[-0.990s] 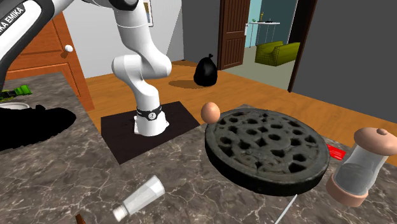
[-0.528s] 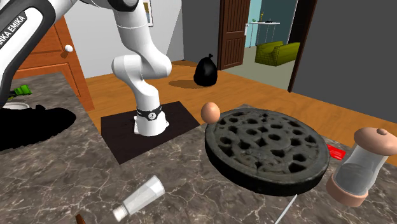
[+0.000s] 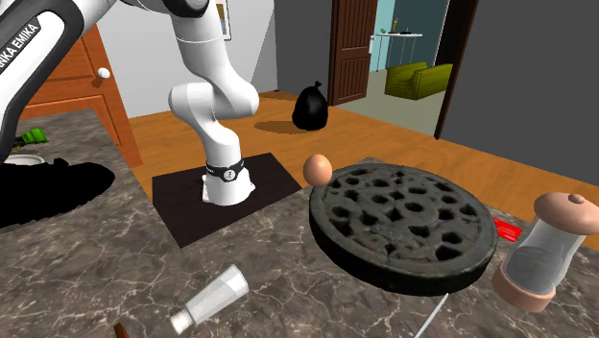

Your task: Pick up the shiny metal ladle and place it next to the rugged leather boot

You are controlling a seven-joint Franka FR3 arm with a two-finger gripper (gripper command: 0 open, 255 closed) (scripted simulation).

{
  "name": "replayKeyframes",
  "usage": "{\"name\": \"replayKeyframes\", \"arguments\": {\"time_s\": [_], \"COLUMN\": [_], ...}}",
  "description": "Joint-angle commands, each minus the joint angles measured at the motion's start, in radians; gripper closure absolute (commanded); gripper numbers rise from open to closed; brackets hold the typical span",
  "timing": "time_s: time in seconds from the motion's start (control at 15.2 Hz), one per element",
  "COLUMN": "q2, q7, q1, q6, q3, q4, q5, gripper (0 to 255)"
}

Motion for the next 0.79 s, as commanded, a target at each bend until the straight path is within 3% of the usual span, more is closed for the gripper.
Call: {"name": "replayKeyframes", "arguments": {"time_s": [0.0,0.26,0.73], "q2": [0.000,-0.083,-0.083], "q7": [0.000,0.042,0.042], "q1": [0.000,0.026,0.026], "q6": [0.000,-0.100,-0.100], "q3": [0.000,-0.025,-0.025], "q4": [0.000,0.031,0.031], "q5": [0.000,-0.064,-0.064], "gripper": [0,0,0]}}
